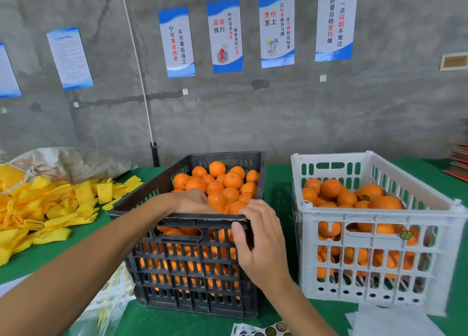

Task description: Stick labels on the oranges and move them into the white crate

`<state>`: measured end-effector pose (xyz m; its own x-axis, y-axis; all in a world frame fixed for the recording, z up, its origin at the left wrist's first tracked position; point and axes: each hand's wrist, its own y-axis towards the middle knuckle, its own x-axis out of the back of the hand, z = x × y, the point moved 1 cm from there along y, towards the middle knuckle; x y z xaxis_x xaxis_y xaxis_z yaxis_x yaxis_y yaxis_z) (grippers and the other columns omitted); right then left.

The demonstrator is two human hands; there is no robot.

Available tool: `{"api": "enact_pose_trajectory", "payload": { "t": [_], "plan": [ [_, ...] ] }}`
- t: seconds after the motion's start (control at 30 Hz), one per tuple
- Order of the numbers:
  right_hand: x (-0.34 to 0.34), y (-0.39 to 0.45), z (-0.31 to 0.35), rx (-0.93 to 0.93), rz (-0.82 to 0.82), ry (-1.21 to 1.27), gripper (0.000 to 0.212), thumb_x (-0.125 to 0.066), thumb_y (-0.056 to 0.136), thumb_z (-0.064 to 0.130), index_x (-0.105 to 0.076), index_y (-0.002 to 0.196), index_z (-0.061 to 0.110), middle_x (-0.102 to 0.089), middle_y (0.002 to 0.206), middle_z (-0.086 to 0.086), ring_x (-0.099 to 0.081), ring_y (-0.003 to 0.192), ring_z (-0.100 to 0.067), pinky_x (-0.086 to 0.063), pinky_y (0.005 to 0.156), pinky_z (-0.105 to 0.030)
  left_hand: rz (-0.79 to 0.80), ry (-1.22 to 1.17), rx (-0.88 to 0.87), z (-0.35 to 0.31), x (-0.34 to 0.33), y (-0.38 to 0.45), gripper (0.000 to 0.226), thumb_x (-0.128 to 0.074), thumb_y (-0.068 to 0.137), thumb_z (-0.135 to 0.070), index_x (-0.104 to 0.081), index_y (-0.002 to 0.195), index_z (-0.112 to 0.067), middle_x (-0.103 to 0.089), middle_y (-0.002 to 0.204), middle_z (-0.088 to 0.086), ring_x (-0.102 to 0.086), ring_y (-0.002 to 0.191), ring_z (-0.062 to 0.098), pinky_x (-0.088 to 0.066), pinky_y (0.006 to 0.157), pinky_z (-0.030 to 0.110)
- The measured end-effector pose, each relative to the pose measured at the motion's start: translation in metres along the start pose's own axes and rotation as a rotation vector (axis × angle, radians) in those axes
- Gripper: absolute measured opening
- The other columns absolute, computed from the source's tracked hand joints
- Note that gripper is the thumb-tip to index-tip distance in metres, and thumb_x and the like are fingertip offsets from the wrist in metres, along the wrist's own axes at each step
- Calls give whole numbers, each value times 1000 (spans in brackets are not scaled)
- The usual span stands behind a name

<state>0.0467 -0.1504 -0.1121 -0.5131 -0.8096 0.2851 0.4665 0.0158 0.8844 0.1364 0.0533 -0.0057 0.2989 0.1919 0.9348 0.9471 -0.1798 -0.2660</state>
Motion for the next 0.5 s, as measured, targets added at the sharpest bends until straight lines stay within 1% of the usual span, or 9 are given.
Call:
{"api": "enact_pose_trajectory", "payload": {
  "t": [0.07, 0.13, 0.17, 0.23, 0.3, 0.33, 0.4, 0.43, 0.5],
  "plan": [
    [12, 6, -3, 28, 89, -18, 30, -49, 104, 44, -61, 117, 19, -57, 122, 10, -48, 131, -12, -43, 104, -38, -239, 31, -76, -5, 8, -4, 56, -78, 65, -71, -62, 88, -22, -57, 85, -8, -53, 71, 12, -45, 63, 31],
    [26, 12, -1, 19, 168, 3, 31, -50, 103, 47, -62, 118, 22, -56, 123, 13, -49, 129, -7, -44, 102, -39, -516, 59, -210, -10, 13, -15, 61, -82, 62, -66, -65, 103, -25, -54, 102, -12, -58, 89, 11, -52, 77, 30],
    [34, 14, 1, -8, 181, 36, 32, -49, 103, 48, -62, 120, 24, -56, 125, 16, -49, 128, -4, -45, 102, -39, -604, -4, -276, -14, 15, -25, 63, -85, 64, -64, -66, 109, -25, -50, 105, -13, -58, 94, 11, -52, 80, 29],
    [49, 18, 7, -66, 150, 117, 38, -46, 104, 53, -58, 129, 27, -54, 131, 19, -50, 129, -4, -45, 106, -37, -746, -144, -412, -26, 13, -45, 68, -86, 69, -63, -64, 121, -24, -48, 110, -12, -56, 103, 9, -53, 82, 25],
    [63, 21, 12, -47, 84, 107, 46, -46, 103, 54, -50, 141, 27, -51, 140, 18, -49, 134, -7, -43, 109, -30, -882, -228, -564, -43, 3, -68, 71, -85, 71, -63, -60, 126, -27, -48, 120, -13, -55, 112, 5, -54, 83, 19],
    [69, 20, 13, -28, 64, 107, 49, -47, 103, 53, -46, 145, 27, -51, 142, 17, -50, 134, -8, -42, 109, -25, -918, -252, -635, -52, -8, -78, 71, -85, 72, -62, -57, 128, -28, -49, 126, -14, -55, 116, 5, -54, 84, 17],
    [79, 15, 15, -18, 44, 138, 51, -49, 103, 52, -42, 148, 27, -51, 139, 16, -56, 124, -9, -42, 101, -17, -906, -318, -758, -72, -41, -94, 72, -87, 77, -55, -52, 133, -27, -51, 134, -15, -57, 122, 6, -54, 90, 17],
    [82, 9, 14, -15, 42, 147, 50, -49, 103, 51, -43, 146, 27, -51, 137, 15, -58, 120, -9, -44, 98, -16, -892, -340, -804, -80, -62, -97, 71, -86, 79, -49, -51, 136, -26, -53, 137, -15, -57, 125, 7, -52, 95, 17],
    [91, -11, 6, -10, 75, 118, 47, -48, 103, 52, -47, 141, 24, -49, 133, 13, -56, 118, -6, -44, 95, -16, -867, -313, -848, -93, -109, -96, 68, -82, 84, -41, -52, 141, -20, -54, 141, -7, -54, 131, 9, -47, 106, 24]
  ]
}}
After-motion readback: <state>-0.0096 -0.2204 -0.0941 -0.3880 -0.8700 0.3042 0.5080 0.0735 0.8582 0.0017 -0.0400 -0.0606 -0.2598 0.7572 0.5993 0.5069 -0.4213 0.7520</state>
